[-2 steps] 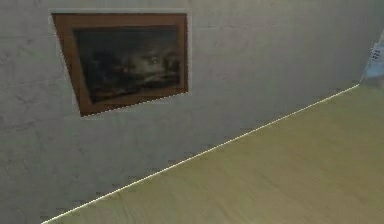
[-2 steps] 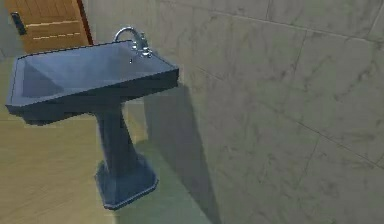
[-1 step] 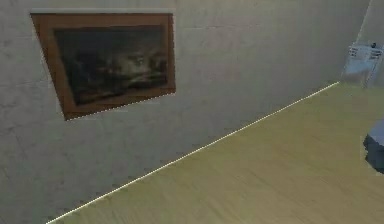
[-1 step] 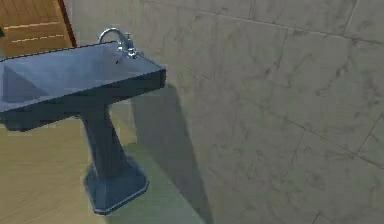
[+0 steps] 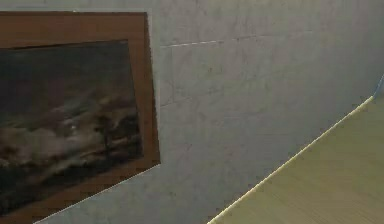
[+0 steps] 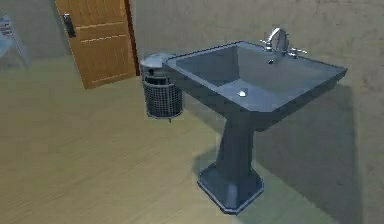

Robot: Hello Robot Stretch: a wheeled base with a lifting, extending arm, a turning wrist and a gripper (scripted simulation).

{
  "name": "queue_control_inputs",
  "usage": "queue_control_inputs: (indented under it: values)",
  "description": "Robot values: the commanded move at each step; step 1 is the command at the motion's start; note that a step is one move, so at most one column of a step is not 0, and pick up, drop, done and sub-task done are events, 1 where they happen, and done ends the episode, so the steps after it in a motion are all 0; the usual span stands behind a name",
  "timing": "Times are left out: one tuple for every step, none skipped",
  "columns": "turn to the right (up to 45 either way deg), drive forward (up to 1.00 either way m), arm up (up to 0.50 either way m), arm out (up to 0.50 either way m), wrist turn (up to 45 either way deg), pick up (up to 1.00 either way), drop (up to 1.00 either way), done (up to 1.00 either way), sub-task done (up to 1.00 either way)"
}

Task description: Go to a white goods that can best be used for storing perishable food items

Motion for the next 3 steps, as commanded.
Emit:
queue_control_inputs:
  values:
    - [45.0,0.00,0.00,0.00,0.0,0.00,0.00,0.00,0.00]
    - [6.0,0.00,0.00,0.00,0.0,0.00,0.00,0.00,0.00]
    - [0.0,1.00,0.00,0.00,0.0,0.00,0.00,0.00,0.00]
